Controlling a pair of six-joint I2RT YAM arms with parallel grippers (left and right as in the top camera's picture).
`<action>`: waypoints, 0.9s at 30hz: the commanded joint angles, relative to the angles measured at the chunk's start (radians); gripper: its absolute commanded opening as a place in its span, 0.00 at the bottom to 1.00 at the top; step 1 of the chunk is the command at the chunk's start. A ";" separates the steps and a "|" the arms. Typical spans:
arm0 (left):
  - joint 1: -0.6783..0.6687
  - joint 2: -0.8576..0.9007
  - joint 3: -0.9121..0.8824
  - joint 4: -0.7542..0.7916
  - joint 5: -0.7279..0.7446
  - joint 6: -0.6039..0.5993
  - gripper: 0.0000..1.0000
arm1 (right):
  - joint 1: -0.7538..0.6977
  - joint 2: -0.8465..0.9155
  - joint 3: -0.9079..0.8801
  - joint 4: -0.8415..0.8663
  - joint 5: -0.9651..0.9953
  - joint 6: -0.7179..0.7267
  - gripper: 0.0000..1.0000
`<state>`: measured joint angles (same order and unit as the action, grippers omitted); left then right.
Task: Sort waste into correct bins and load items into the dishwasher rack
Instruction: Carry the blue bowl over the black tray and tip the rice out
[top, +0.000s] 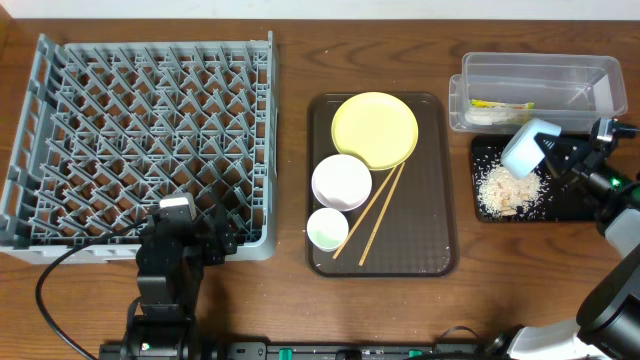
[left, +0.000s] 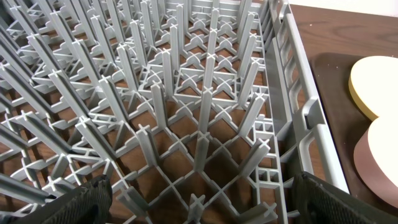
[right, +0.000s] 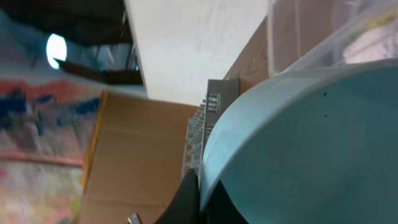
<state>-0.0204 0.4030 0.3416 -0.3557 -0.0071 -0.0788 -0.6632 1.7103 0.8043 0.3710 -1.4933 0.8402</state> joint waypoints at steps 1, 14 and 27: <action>0.004 0.000 0.020 0.001 -0.008 -0.008 0.94 | 0.006 0.005 -0.003 0.002 -0.067 -0.137 0.01; 0.004 0.000 0.020 0.001 -0.008 -0.008 0.94 | 0.019 0.005 -0.003 -0.027 -0.036 -0.147 0.01; 0.004 0.000 0.020 0.001 -0.008 -0.008 0.94 | 0.208 0.004 -0.003 0.203 -0.067 -0.011 0.01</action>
<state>-0.0204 0.4030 0.3416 -0.3561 -0.0071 -0.0788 -0.5213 1.7107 0.8036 0.5339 -1.5291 0.7372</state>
